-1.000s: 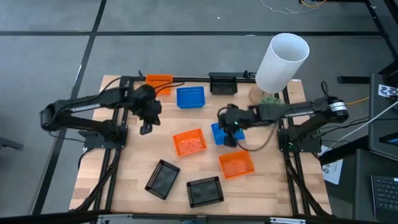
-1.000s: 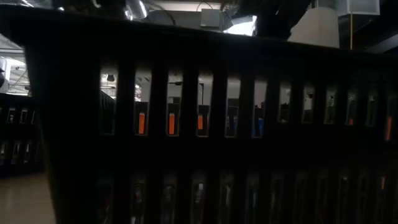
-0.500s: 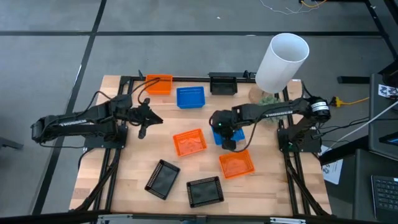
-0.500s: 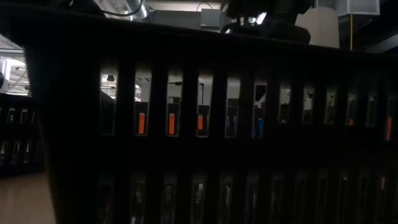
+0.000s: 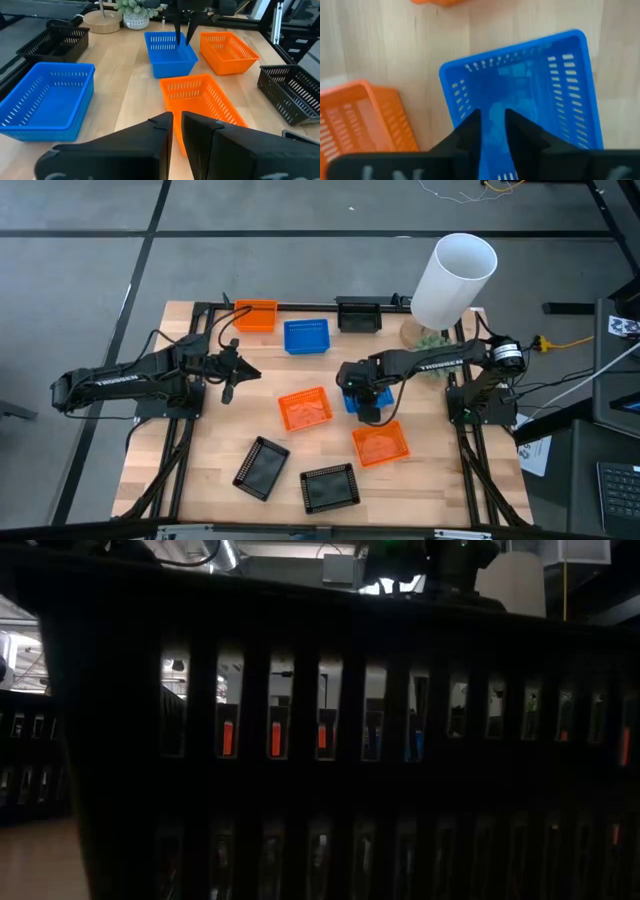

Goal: Stack baskets by color
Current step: Stack the bottom blue bin on the top blue bin

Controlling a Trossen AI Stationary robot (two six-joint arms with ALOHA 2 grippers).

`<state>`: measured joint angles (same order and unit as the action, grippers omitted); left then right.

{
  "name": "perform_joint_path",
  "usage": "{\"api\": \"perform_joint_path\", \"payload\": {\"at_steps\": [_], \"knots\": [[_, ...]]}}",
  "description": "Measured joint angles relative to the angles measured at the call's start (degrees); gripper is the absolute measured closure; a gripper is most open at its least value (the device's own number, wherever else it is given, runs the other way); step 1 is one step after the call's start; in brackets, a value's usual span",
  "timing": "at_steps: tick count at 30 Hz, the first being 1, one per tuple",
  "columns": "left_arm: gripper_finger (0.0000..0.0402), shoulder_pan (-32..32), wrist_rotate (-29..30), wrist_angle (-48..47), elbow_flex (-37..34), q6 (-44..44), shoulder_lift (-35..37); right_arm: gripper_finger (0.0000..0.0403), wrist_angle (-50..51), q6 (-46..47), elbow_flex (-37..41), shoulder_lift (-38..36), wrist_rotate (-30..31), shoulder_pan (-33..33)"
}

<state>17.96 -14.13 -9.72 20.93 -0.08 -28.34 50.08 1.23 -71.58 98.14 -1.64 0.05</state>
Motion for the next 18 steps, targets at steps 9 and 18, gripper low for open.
{"api": "perform_joint_path", "payload": {"at_steps": [9, 18], "knots": [[0.0372, 0.0, 0.32, -0.07, 0.0, 0.18, 0.0, 0.0257, 7.74, 3.13, -5.13, -0.23, -10.1, 4.85], [0.0372, -0.01, 1.6, -0.13, 0.0, 0.64, -0.02, 0.0261, 8.6, 2.97, -5.09, -0.17, 1.13, 7.96]]}}
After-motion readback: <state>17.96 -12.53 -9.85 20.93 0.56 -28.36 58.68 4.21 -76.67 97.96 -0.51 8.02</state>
